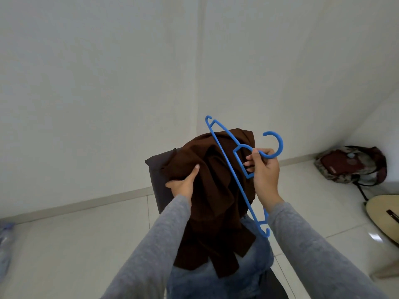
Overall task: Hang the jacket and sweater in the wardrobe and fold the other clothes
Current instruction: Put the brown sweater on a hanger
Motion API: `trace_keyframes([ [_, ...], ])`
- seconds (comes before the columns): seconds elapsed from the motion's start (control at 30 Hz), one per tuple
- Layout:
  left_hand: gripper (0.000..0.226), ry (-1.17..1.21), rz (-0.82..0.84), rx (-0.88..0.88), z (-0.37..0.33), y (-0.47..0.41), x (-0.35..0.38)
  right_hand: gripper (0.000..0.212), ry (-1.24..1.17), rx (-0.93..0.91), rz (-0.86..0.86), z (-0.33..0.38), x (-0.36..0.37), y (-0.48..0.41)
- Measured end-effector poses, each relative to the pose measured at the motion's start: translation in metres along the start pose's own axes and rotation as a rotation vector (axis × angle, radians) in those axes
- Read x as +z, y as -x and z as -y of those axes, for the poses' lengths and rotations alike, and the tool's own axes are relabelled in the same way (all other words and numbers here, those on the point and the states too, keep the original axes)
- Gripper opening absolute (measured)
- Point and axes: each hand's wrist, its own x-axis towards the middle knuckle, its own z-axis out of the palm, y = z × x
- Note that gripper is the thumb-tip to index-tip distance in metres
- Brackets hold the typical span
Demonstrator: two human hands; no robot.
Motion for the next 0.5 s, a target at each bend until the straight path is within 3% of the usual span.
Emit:
trace_keyframes([
  [0.07, 0.119, 0.074, 0.087, -0.113, -0.001, -0.002, -0.001, 0.014, 0.010, -0.001, 0.025, 0.001, -0.006, -0.001],
  [0.13, 0.099, 0.091, 0.317, -0.164, -0.004, -0.004, -0.003, 0.009, 0.010, -0.012, 0.088, 0.002, -0.010, 0.000],
  [0.23, 0.054, 0.058, 0.509, -0.046, -0.026, 0.005, 0.000, 0.011, 0.046, -0.030, 0.217, 0.003, -0.012, 0.005],
  [0.3, 0.041, 0.038, 0.603, 0.023, -0.047, 0.018, 0.002, 0.014, 0.090, -0.022, 0.293, 0.003, -0.010, 0.011],
  [0.43, 0.030, 0.078, 0.569, 0.089, -0.080, 0.045, 0.009, 0.014, 0.233, -0.070, 0.395, 0.004, -0.003, 0.024],
  [0.5, 0.026, 0.151, 0.532, 0.056, -0.090, 0.056, 0.013, 0.030, 0.325, -0.144, 0.411, 0.006, 0.000, 0.031],
])
